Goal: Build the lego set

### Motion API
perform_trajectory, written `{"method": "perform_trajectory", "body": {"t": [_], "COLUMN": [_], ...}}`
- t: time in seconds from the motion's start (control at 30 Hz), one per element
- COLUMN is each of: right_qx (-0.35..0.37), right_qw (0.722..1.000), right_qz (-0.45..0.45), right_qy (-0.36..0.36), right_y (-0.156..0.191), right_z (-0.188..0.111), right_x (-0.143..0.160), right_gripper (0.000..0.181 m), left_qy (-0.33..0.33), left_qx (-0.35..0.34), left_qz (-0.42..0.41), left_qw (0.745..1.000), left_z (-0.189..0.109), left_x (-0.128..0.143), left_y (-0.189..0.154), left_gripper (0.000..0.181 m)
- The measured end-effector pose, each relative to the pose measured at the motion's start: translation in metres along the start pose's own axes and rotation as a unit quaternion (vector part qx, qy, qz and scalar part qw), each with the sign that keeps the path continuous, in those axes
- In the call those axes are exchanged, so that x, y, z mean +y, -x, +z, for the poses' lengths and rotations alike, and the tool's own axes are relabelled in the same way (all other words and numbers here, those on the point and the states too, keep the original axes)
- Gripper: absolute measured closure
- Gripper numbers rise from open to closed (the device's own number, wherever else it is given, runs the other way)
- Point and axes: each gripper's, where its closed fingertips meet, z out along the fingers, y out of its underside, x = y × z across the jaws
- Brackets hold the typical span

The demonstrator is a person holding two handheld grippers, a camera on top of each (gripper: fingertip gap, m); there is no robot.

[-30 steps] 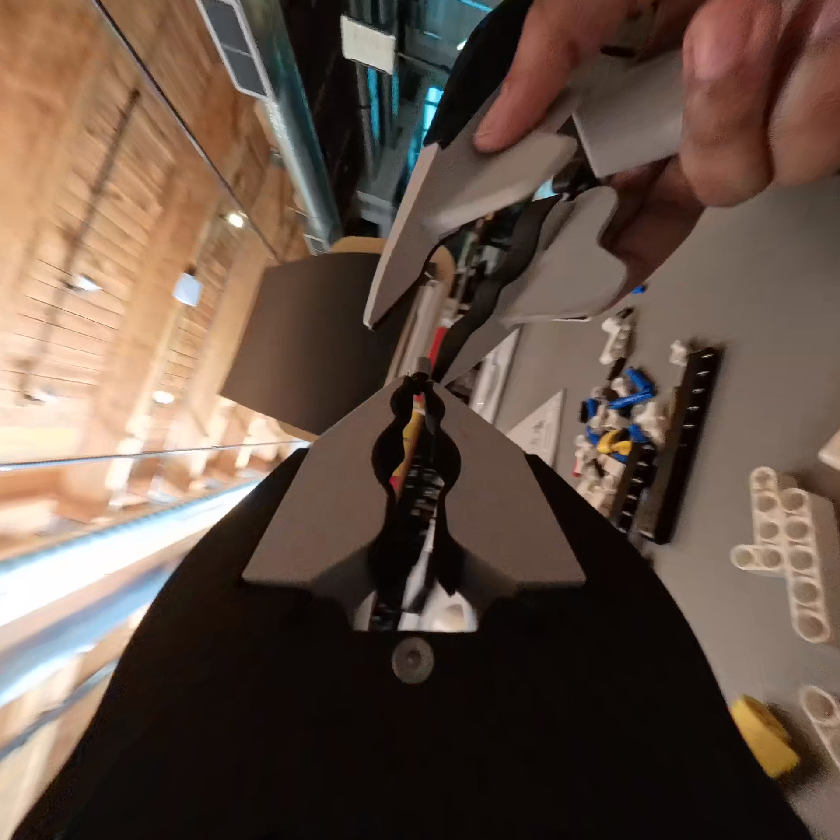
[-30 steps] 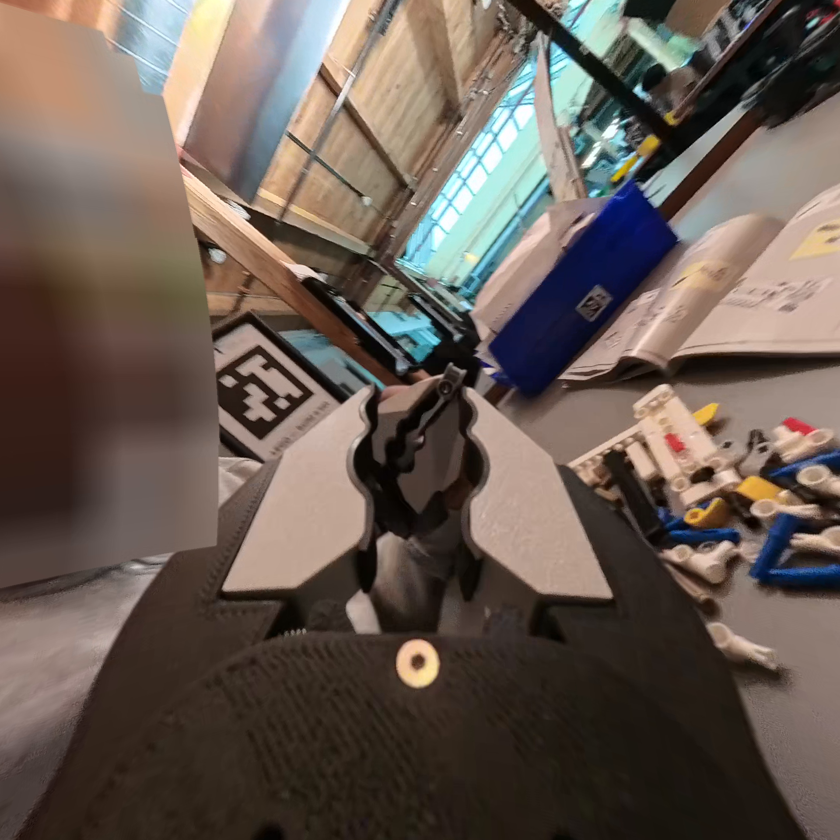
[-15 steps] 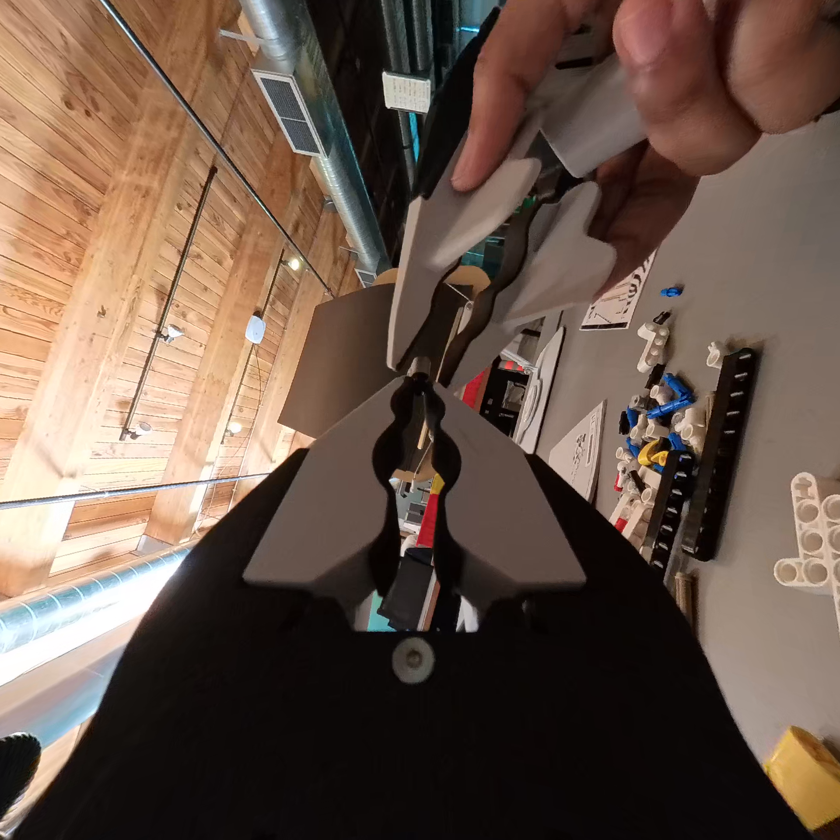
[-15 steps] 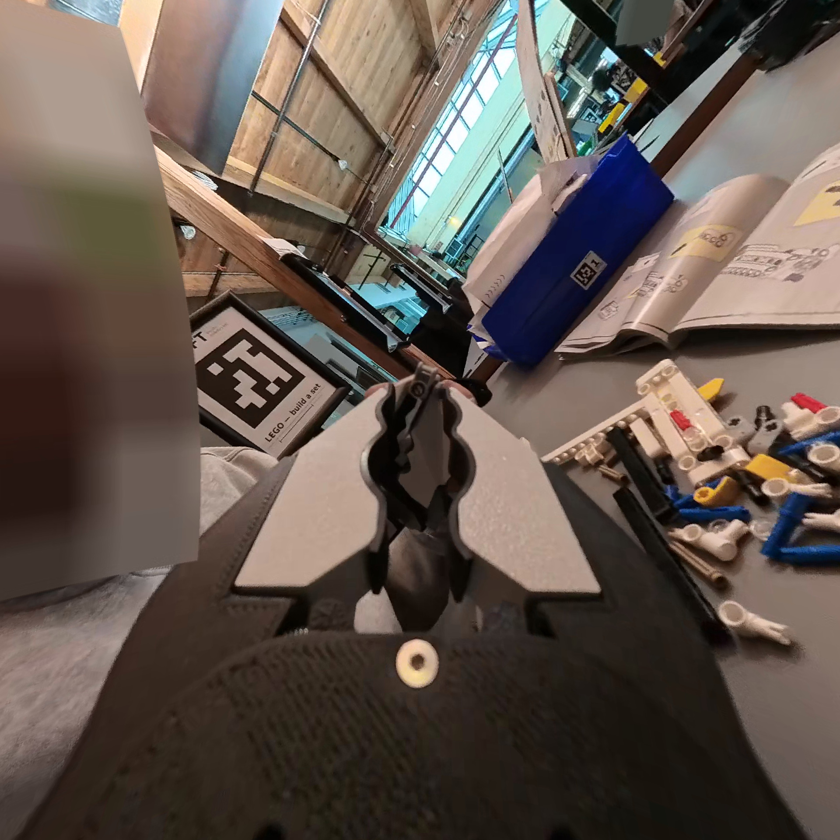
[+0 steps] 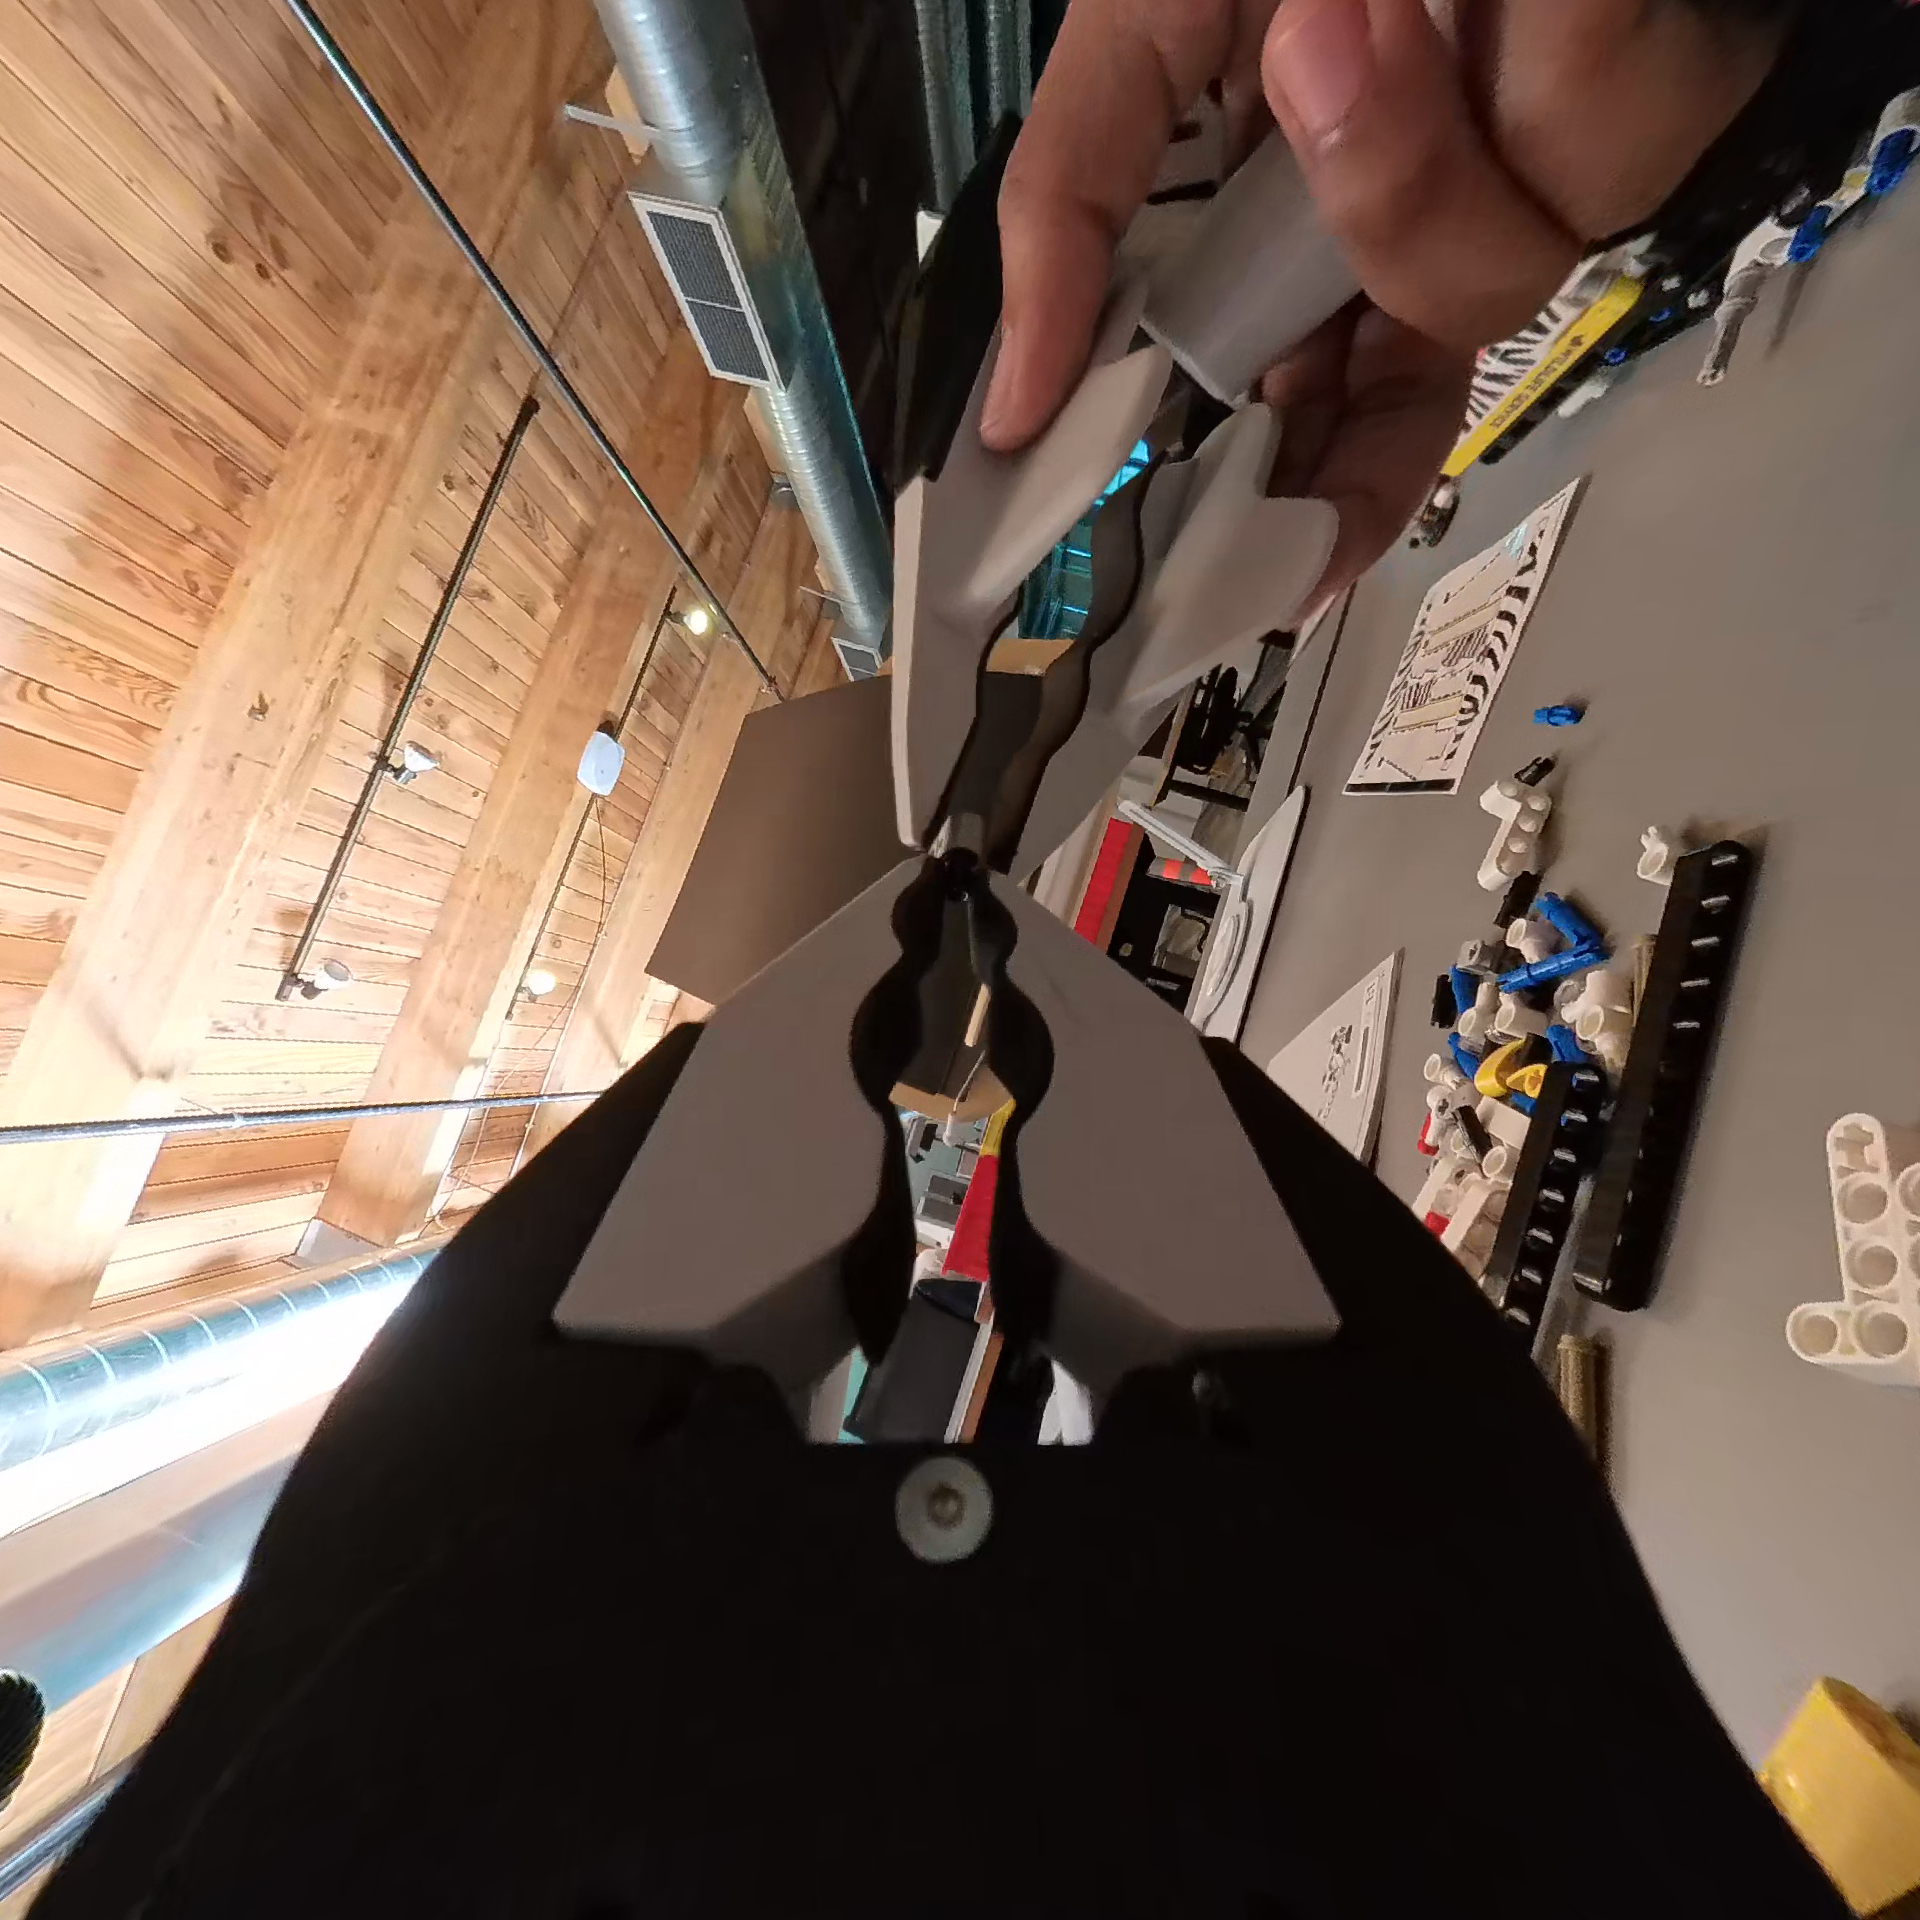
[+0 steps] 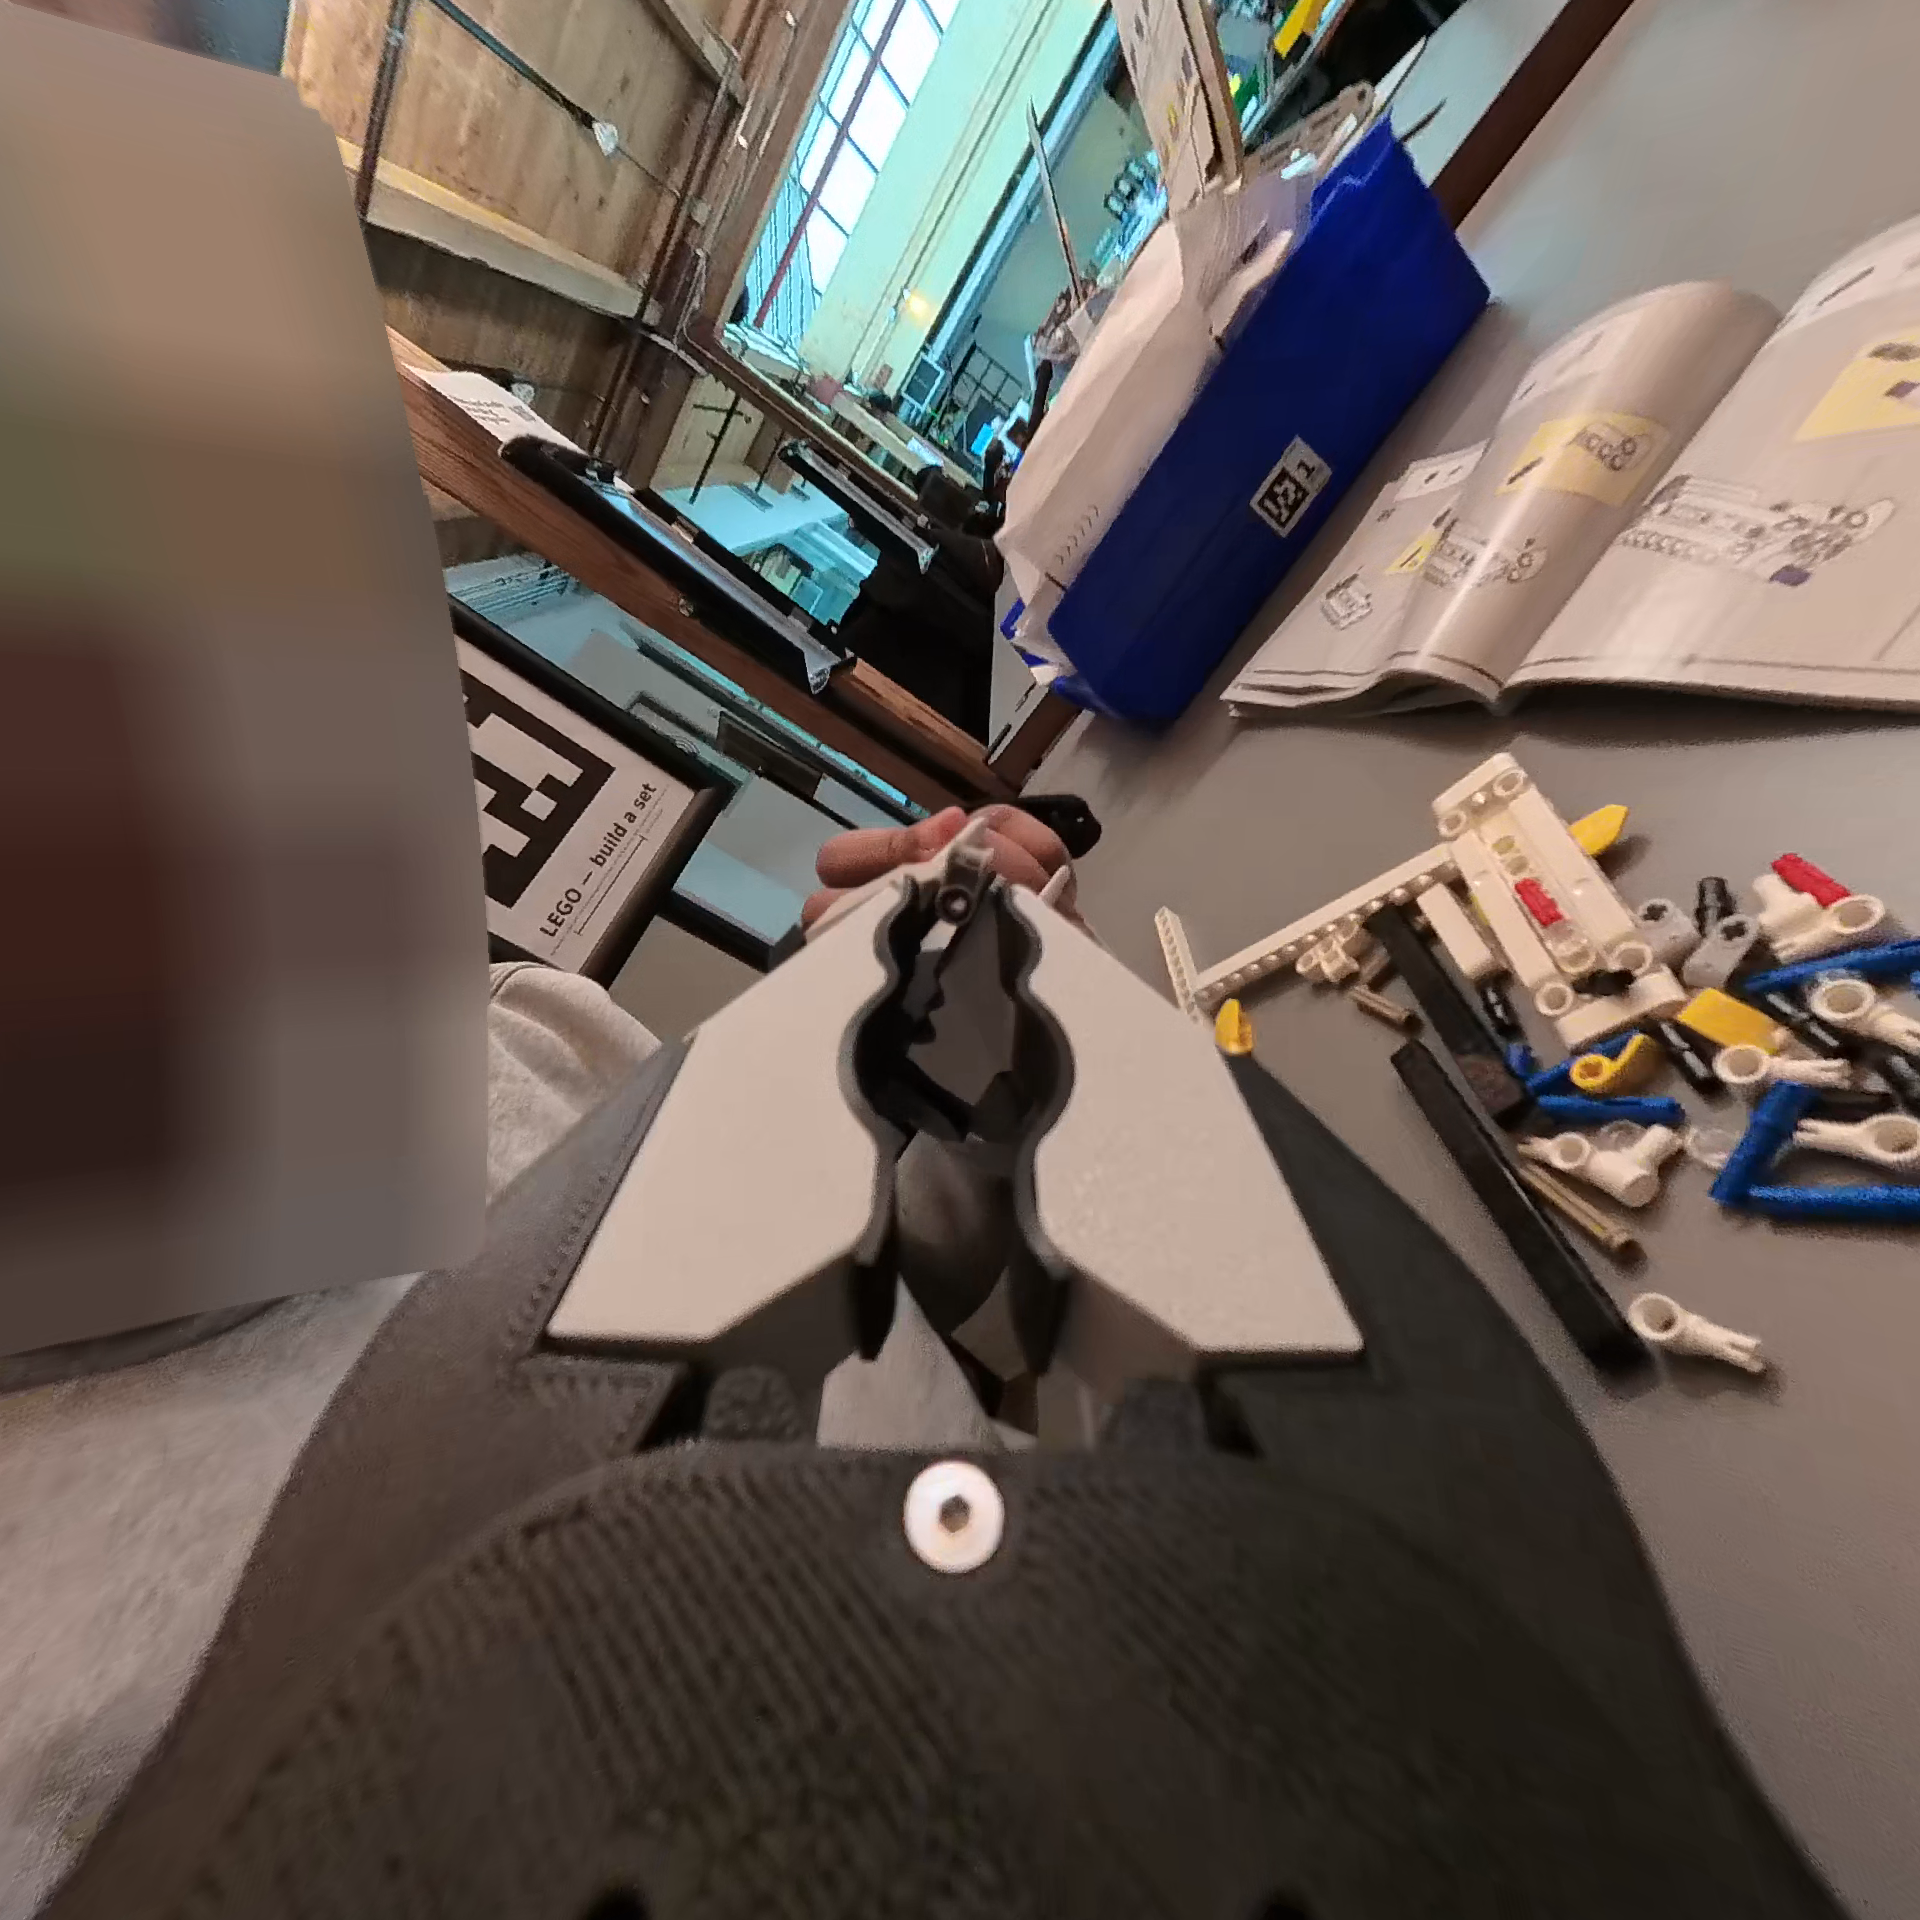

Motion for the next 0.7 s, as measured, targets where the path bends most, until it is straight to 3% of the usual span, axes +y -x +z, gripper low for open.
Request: {"method": "perform_trajectory", "body": {"t": [0.2, 0.4, 0.53, 0.63, 0.7], "right_qx": [0.005, 0.049, 0.100, 0.145, 0.182], "right_qw": [0.999, 0.997, 0.991, 0.981, 0.970], "right_qz": [0.029, -0.019, -0.069, -0.101, -0.125], "right_qy": [0.030, 0.054, 0.060, 0.076, 0.100], "right_y": [-0.002, 0.001, -0.001, -0.006, -0.012], "right_z": [-0.003, -0.002, -0.004, -0.007, -0.007], "right_x": [0.003, 0.004, 0.002, 0.006, 0.015], "right_gripper": [0.173, 0.177, 0.177, 0.177, 0.177], "left_qy": [-0.007, -0.024, -0.014, 0.021, 0.073], "left_qx": [0.005, -0.029, -0.040, -0.065, -0.071], "left_qz": [0.002, 0.002, -0.084, -0.181, -0.270], "left_qw": [1.000, 0.999, 0.996, 0.981, 0.958], "left_z": [0.000, -0.002, -0.004, -0.004, -0.003], "left_x": [-0.003, -0.002, 0.011, 0.039, 0.071], "left_y": [-0.002, 0.000, 0.013, 0.029, 0.034], "left_gripper": [0.177, 0.174, 0.141, 0.141, 0.152]}}
